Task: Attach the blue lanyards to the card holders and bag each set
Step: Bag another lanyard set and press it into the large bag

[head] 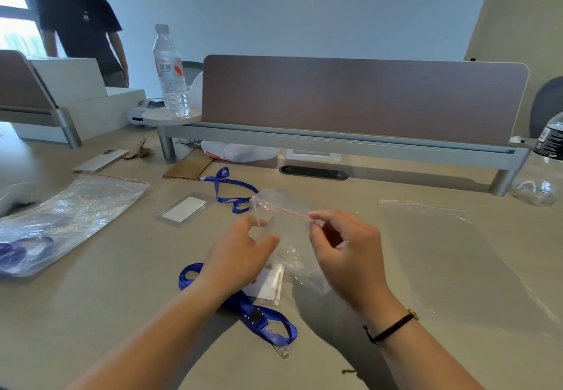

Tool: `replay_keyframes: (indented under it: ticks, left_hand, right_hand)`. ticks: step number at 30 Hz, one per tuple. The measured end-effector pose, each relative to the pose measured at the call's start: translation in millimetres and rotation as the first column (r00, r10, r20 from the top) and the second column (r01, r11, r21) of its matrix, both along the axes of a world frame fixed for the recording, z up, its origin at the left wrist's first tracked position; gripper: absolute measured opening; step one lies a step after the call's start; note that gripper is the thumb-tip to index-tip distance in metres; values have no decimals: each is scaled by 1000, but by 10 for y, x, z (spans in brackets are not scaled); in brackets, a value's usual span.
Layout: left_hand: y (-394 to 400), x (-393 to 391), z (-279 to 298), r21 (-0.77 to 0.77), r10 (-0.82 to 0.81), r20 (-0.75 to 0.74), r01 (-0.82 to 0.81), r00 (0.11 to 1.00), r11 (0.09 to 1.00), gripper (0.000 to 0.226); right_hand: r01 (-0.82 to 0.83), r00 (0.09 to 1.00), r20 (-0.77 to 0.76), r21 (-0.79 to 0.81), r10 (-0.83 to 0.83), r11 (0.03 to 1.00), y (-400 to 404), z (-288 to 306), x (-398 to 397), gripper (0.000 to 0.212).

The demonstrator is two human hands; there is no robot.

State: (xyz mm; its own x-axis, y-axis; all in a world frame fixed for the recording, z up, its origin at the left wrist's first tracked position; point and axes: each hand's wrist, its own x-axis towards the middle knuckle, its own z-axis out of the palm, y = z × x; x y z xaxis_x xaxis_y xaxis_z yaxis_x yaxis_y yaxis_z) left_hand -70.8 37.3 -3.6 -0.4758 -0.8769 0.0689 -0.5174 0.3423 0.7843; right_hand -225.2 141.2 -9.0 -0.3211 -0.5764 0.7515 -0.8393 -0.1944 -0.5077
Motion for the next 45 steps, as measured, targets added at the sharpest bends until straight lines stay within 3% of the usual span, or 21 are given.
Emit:
replay_keyframes:
  ticks: [6,12,16,24,28,32,37,45]
  left_hand:
    - [-21,-9,-15,-55,13,-9,-14,1000,998,52]
    - [-141,119,-87,-43,2,44,0,999,999,61]
    - [-243,226,-126,-81,-13,143,25,990,996,48]
    - [-333,410,-89,-163,-45,223,83,974,983,28]
    - [-315,531,-27,-138,-189,185,216,964,967,25]
    - [-285,720,41,-131,-320,301,371,898,919,37]
    - [-202,925,-57,-187,-392,539,559,746,807,50]
    - [-206,931,-161,-329,-282,511,487,812,809,18]
  right_hand:
    - [67,998,-3,7,-67,998,-35,-62,-50,17]
    - [160,961,222,29,-163,987,-49,-41,-248,20]
    - [120,918,379,19,-118,993,-40,-7,-359,19]
    - [6,971,240,-13,-3,1000,18,95,-243,16]
    - [9,986,164,-3,-9,1000,27,68,-205,16]
    - [1,990,141,43,-7,999,-1,2,-184,17]
    - [-30,963,270,81,7,996,-27,-20,-241,16]
    - [-19,969,248,87,-3,996,-24,-16,-218,14]
